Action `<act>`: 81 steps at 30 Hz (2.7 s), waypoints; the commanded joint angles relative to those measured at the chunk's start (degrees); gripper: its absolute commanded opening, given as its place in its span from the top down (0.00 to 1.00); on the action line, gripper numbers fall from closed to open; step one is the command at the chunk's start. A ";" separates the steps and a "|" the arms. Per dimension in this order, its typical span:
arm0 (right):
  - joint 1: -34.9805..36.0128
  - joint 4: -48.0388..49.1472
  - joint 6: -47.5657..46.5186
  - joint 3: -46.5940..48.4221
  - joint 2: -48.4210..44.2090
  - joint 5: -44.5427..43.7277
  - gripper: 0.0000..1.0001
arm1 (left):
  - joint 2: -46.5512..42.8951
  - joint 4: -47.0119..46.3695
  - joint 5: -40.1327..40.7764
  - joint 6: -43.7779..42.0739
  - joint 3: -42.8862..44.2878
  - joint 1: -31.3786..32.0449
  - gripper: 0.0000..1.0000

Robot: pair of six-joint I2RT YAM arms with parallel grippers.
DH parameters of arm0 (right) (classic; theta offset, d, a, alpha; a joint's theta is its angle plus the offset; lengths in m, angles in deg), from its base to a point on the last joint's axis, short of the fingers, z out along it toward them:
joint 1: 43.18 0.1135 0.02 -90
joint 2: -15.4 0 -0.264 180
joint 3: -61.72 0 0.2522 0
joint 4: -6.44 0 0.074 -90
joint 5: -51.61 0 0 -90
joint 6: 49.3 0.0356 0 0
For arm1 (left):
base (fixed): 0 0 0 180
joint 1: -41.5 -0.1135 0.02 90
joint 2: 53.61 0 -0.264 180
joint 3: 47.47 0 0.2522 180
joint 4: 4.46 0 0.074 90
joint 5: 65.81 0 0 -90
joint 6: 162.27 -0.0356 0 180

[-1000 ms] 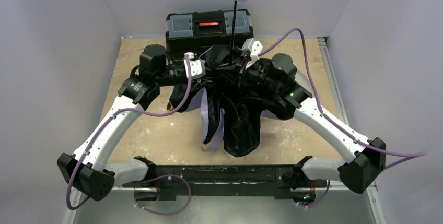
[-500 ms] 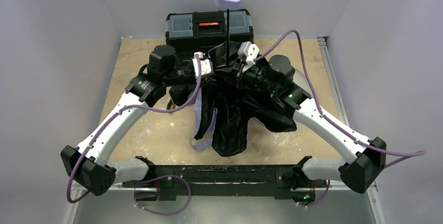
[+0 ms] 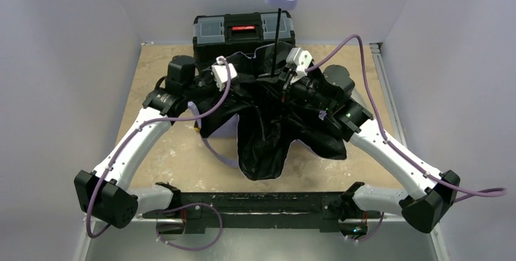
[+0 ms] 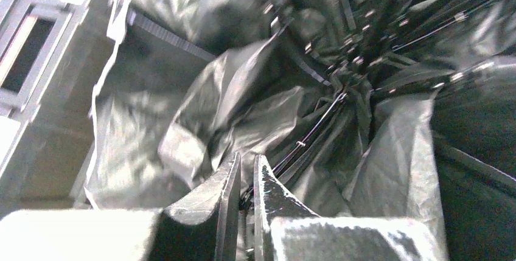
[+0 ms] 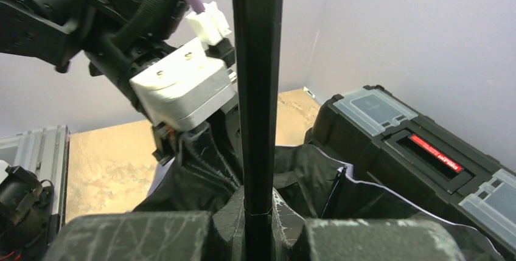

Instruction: Open the umbrella

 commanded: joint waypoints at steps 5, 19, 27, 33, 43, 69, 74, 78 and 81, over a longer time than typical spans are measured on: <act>-2.99 5.51 3.53 5.05 -4.47 0.20 1.00 | 3.63 2.03 6.83 -0.94 -0.94 -6.65 0.99; -9.74 5.01 8.54 4.51 -3.91 2.04 1.00 | 3.73 3.20 1.88 -0.82 1.24 -10.45 0.96; -8.48 4.25 6.53 4.66 -0.36 1.95 1.00 | -3.63 -2.40 -15.77 10.82 9.78 -10.21 0.51; -5.83 4.32 5.41 5.63 1.40 1.90 1.00 | -3.70 -2.73 -20.74 10.96 15.29 -8.21 0.49; -2.50 7.57 6.93 8.43 4.69 0.30 1.00 | 0.48 3.28 -20.90 1.75 14.62 5.58 0.68; -7.53 14.79 9.59 18.77 11.31 3.29 1.00 | -1.08 19.28 -24.20 -17.22 -0.05 7.21 0.84; -6.10 14.19 9.76 14.19 9.42 3.89 1.00 | -4.07 9.99 -22.89 -8.17 6.77 8.20 0.77; -4.30 13.12 8.92 11.83 8.50 2.76 1.00 | -6.88 -1.48 -19.48 -0.77 8.12 8.76 0.68; -3.31 12.68 7.69 11.37 8.41 1.59 1.00 | -6.95 -7.12 -12.52 -0.77 8.08 11.01 0.68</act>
